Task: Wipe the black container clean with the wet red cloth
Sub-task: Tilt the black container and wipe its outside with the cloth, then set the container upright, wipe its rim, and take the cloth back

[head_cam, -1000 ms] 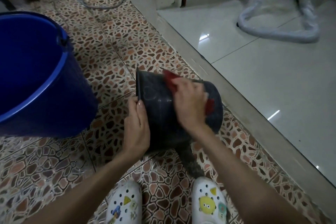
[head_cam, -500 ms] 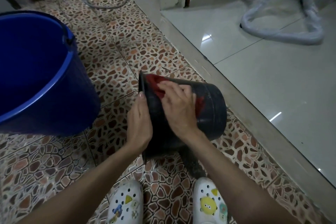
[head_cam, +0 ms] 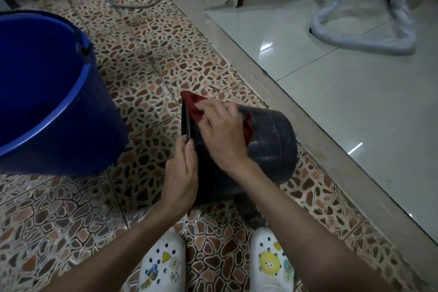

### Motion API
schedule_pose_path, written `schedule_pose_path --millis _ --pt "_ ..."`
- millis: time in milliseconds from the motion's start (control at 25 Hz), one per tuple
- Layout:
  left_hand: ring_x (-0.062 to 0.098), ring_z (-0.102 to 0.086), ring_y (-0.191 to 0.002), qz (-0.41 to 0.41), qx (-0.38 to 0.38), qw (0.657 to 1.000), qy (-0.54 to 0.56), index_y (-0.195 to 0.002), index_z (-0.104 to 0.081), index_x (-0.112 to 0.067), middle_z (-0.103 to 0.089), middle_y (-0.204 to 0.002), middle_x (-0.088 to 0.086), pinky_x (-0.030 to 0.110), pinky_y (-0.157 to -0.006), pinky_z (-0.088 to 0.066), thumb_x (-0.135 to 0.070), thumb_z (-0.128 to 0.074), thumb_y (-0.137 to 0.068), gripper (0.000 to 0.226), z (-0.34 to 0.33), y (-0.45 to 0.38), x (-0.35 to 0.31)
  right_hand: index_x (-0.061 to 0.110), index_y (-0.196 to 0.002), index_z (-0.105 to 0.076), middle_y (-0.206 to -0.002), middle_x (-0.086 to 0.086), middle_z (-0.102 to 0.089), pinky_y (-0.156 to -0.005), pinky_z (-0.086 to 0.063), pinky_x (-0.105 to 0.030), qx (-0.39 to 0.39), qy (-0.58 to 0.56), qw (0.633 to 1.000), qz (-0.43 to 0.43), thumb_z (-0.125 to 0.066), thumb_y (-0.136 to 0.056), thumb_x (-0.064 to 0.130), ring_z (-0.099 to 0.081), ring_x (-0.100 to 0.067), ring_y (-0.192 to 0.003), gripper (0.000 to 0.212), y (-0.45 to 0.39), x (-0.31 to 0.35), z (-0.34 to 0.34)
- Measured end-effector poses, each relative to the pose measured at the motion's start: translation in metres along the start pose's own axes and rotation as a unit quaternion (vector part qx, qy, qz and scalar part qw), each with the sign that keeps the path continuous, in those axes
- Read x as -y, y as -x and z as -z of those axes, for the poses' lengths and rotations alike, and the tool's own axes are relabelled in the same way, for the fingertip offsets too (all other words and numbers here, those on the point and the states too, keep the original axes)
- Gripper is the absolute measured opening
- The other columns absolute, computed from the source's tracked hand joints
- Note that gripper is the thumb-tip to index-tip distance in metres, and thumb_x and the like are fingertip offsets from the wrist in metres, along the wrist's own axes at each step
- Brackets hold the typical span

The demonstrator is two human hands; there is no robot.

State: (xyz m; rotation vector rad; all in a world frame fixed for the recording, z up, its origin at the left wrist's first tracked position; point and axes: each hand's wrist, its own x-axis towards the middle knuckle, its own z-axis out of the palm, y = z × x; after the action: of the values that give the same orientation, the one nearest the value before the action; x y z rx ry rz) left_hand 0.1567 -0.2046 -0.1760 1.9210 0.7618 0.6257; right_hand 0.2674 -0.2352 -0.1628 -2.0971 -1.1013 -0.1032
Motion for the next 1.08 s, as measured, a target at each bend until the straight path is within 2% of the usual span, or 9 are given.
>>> schedule_pose_path --millis 160,280,360,480,600,720,880,1000,1080 --pt "0.005 -0.049 -0.045 -0.001 0.017 1.0 -0.001 -0.093 -0.044 -0.018 -0.043 -0.054 -0.007 0.013 -0.039 -0.032 -0.024 -0.028 -0.102 0.02 0.001 0.004 0.003 0.022 -0.112 -0.068 -0.108 0.007 -0.067 -0.084 -0.029 -0.028 -0.016 0.055 0.988 -0.144 -0.046 -0.096 0.028 -0.049 -0.014 -0.097 0.028 -0.012 -0.09 0.025" --pt "0.003 -0.051 -0.05 -0.006 0.027 1.0 -0.006 -0.101 -0.045 -0.022 -0.048 -0.06 -0.007 0.014 -0.043 -0.035 -0.034 -0.028 -0.103 0.021 0.004 0.002 0.005 0.017 -0.11 -0.071 -0.105 0.002 -0.068 -0.094 -0.037 -0.036 -0.017 0.068 0.966 -0.25 -0.049 -0.095 0.026 -0.052 -0.02 -0.1 0.028 -0.004 -0.148 0.056" --pt "-0.005 -0.058 -0.065 0.007 0.049 0.999 0.01 -0.115 -0.045 -0.023 -0.059 -0.078 -0.009 0.01 -0.054 -0.043 -0.037 -0.033 -0.102 0.023 0.01 -0.007 0.002 0.014 -0.106 -0.072 -0.102 -0.003 -0.07 -0.093 -0.042 -0.04 -0.028 0.053 0.948 -0.311 -0.046 -0.093 0.024 -0.055 -0.029 -0.099 0.03 -0.002 -0.164 0.064" --pt "-0.009 -0.057 -0.093 0.022 0.095 0.995 -0.014 -0.127 -0.042 -0.021 -0.061 -0.108 -0.011 0.014 -0.076 -0.049 -0.035 -0.051 -0.096 0.035 0.018 -0.029 -0.004 0.013 -0.104 -0.071 -0.1 -0.012 -0.07 -0.084 -0.04 -0.034 -0.018 0.042 0.928 -0.369 -0.046 -0.093 0.019 -0.054 -0.036 -0.103 0.028 -0.004 -0.162 0.069" --pt "0.002 -0.06 -0.095 0.006 0.084 0.996 -0.037 -0.117 -0.051 -0.019 -0.063 -0.109 -0.009 0.018 -0.075 -0.045 -0.031 -0.056 -0.094 0.027 0.021 -0.057 -0.02 0.014 -0.111 -0.069 -0.108 -0.01 -0.067 -0.093 -0.045 -0.041 -0.017 0.014 0.936 -0.35 -0.048 -0.093 0.018 -0.053 -0.033 -0.107 0.028 -0.01 -0.14 0.081" --pt "0.008 -0.06 -0.093 -0.03 0.086 0.995 -0.039 -0.111 -0.057 -0.017 -0.064 -0.102 -0.009 0.01 -0.075 -0.043 -0.022 -0.059 -0.094 0.018 0.018 -0.084 -0.05 0.015 -0.114 -0.068 -0.11 -0.007 -0.067 -0.091 -0.048 -0.047 -0.057 0.015 0.953 -0.297 -0.048 -0.093 0.019 -0.055 -0.03 -0.105 0.029 -0.012 -0.115 0.093" --pt "0.015 -0.063 -0.097 -0.111 0.096 0.979 -0.139 -0.107 -0.064 -0.025 -0.071 -0.099 -0.007 0.039 -0.094 -0.045 -0.02 -0.062 -0.09 0.018 0.012 -0.106 -0.075 0.016 -0.115 -0.066 -0.111 -0.002 -0.067 -0.087 -0.048 -0.037 -0.165 -0.002 0.943 -0.289 -0.045 -0.093 0.019 -0.055 -0.027 -0.104 0.031 -0.01 -0.093 0.116" --pt "0.021 -0.064 -0.09 -0.19 0.094 0.952 -0.218 -0.099 -0.069 -0.022 -0.073 -0.09 -0.004 0.037 -0.097 -0.036 -0.013 -0.066 -0.086 0.017 0.011 -0.104 -0.065 0.017 -0.117 -0.063 -0.114 0.001 -0.063 -0.083 -0.037 -0.026 -0.216 -0.023 0.932 -0.289 -0.044 -0.095 0.018 -0.049 -0.021 -0.108 0.029 -0.007 -0.082 0.129" --pt "0.024 -0.061 -0.087 -0.244 0.096 0.926 -0.271 -0.094 -0.07 -0.018 -0.072 -0.084 -0.001 0.033 -0.103 -0.026 -0.009 -0.068 -0.082 0.015 0.007 -0.095 -0.05 0.018 -0.118 -0.062 -0.113 0.003 -0.061 -0.082 -0.033 -0.023 -0.202 -0.027 0.94 -0.273 -0.043 -0.096 0.017 -0.045 -0.017 -0.107 0.029 -0.004 -0.073 0.13"
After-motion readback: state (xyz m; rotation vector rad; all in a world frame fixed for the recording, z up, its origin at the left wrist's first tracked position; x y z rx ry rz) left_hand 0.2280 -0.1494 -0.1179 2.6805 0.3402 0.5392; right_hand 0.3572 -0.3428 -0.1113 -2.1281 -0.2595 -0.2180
